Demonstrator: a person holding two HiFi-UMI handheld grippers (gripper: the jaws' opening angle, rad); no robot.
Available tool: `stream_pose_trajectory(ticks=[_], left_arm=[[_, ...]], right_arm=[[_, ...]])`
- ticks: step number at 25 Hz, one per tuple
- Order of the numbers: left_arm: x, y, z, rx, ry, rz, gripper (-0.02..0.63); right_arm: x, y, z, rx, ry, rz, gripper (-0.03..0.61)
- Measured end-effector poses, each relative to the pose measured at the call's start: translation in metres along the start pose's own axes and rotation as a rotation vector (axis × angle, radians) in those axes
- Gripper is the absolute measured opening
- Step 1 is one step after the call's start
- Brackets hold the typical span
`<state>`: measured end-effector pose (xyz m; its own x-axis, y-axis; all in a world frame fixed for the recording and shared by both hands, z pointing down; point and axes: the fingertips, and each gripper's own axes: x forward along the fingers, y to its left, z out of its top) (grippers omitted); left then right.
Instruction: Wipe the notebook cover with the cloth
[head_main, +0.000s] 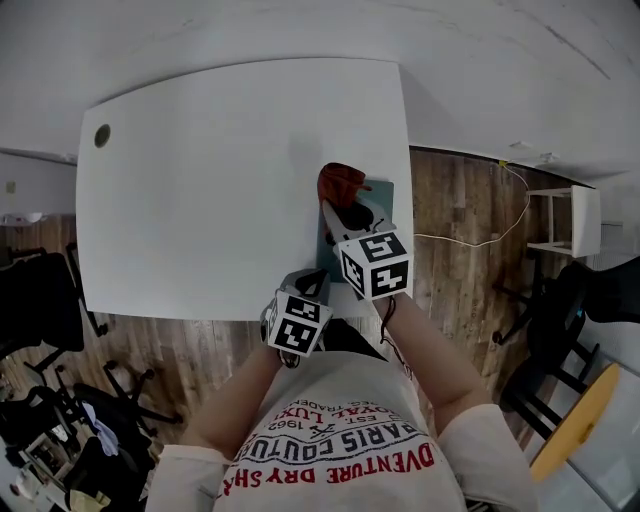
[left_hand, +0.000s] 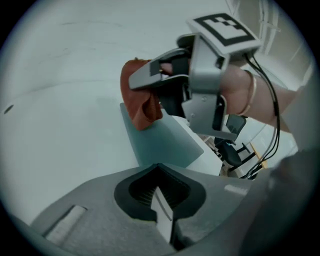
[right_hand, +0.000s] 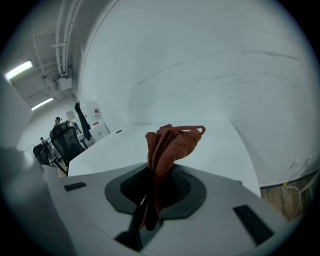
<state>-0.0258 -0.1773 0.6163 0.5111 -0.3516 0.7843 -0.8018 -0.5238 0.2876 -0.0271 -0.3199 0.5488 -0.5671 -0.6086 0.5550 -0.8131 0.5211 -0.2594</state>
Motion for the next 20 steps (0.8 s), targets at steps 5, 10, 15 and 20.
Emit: stream_pose_trajectory(ticks=[5, 10, 15, 20], left_arm=[[-0.001, 0.0, -0.001, -0.008, -0.001, -0.006, 0.011], [0.001, 0.002, -0.001, -0.053, 0.0, 0.007, 0.011], [0.0, 0.003, -0.002, -0.059, -0.007, 0.008, 0.011], [0.001, 0.003, -0.001, -0.082, -0.017, 0.013, 0.011]], right_arm=[[0.03, -0.009, -0.012, 0.09, 0.062, -0.009, 0.072], [0.037, -0.024, -0.022, 0.138, 0.109, -0.049, 0.072], [0.029, -0.042, -0.027, 0.125, 0.126, -0.103, 0.074], [0.008, -0.076, -0.034, 0.14, 0.132, -0.176, 0.074]])
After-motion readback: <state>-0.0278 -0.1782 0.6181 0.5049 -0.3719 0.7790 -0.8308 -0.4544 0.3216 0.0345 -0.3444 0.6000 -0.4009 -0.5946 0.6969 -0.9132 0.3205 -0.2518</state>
